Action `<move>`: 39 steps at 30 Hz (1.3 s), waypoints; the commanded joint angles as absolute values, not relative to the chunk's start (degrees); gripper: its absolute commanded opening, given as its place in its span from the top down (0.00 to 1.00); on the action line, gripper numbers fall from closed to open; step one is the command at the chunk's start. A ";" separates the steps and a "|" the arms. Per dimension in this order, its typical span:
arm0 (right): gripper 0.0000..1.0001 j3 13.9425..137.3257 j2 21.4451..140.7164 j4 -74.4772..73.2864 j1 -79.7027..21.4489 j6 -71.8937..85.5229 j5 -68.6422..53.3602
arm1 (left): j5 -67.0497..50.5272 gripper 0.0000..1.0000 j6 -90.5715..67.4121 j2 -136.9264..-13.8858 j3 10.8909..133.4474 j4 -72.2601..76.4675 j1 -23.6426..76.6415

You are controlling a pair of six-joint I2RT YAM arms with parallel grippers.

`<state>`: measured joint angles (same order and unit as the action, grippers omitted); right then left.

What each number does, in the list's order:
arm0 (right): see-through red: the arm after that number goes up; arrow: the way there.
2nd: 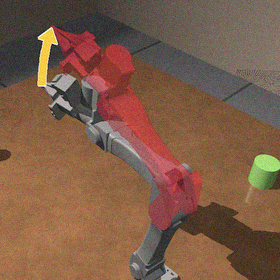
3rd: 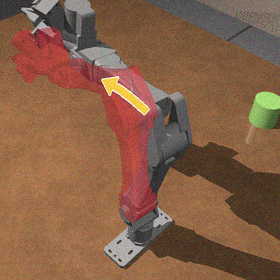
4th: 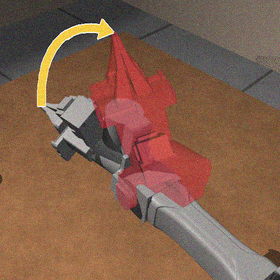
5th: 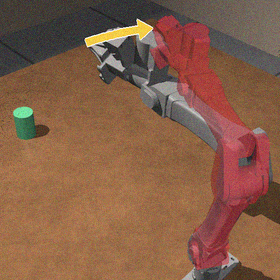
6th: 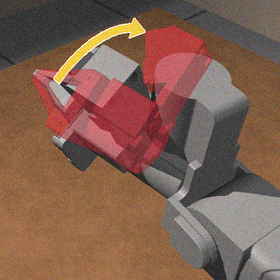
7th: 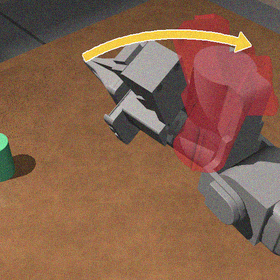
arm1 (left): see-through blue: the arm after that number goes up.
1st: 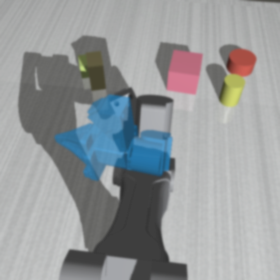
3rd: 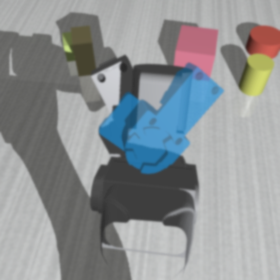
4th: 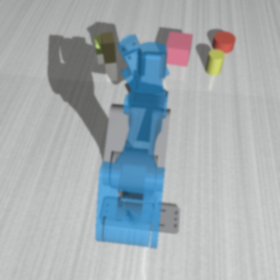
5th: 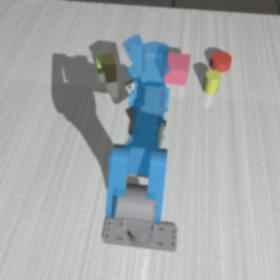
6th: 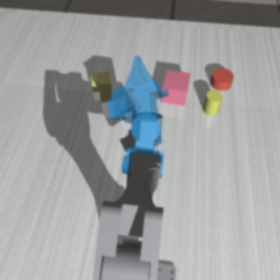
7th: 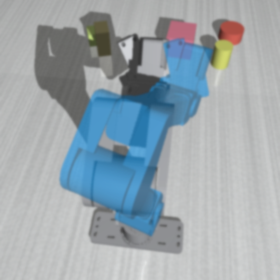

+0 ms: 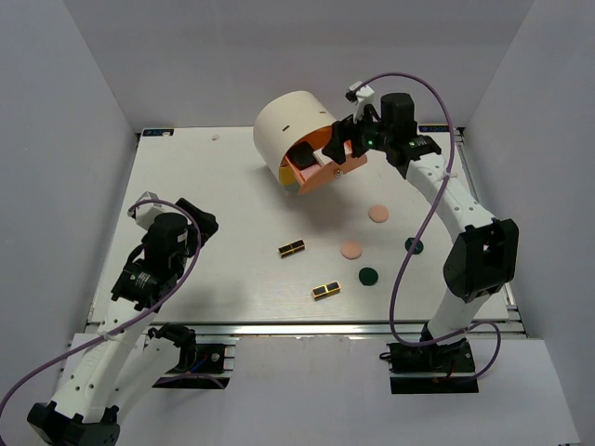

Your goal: Organize the makeup

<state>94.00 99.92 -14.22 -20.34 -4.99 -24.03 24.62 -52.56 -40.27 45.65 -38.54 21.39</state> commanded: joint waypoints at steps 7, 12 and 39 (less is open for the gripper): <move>1.00 87.75 86.50 -12.91 -17.84 -37.31 -49.48 | 25.22 0.02 -52.38 -38.85 45.70 -38.94 21.45; 1.00 82.27 82.09 -35.60 -17.67 -72.02 -50.02 | 24.61 0.02 -52.12 -39.72 45.61 -38.15 21.45; 1.00 92.73 103.01 -19.53 -22.50 -69.80 -26.54 | 24.34 0.02 -51.50 -40.70 46.85 -38.41 21.36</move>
